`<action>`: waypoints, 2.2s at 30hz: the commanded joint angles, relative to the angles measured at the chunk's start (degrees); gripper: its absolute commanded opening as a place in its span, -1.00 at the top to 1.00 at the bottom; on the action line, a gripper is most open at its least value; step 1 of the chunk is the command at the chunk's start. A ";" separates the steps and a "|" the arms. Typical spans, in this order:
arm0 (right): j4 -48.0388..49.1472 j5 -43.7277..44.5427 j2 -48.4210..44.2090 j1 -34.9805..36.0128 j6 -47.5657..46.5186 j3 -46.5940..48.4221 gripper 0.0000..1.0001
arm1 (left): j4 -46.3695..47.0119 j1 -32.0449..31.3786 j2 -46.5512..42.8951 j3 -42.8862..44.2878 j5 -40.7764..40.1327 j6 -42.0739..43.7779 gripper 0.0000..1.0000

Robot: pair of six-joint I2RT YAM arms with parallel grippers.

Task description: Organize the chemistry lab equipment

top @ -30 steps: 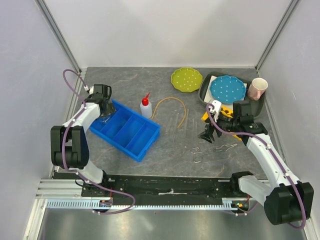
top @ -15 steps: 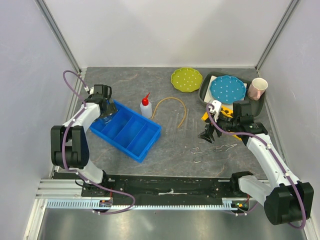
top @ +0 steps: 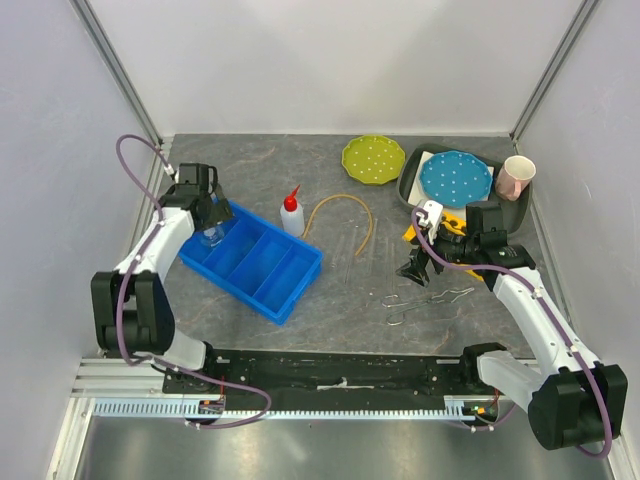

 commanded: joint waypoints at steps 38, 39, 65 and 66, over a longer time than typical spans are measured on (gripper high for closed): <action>0.25 -3.95 1.29 -1.00 -2.82 -1.23 -0.96 | 20.35 -20.45 -18.14 -10.37 26.20 10.60 -0.93; 0.34 -3.86 1.20 -1.09 -2.99 -1.40 -0.96 | 19.65 -21.15 -16.03 -9.03 24.70 11.56 -0.92; 0.25 -2.46 1.38 -1.18 -2.99 -1.14 -0.96 | 9.00 -24.50 15.45 15.15 11.07 18.69 -0.82; 0.25 -2.37 1.38 -1.26 -2.99 -1.23 -0.96 | 9.18 -24.50 15.63 15.24 10.89 18.43 -0.81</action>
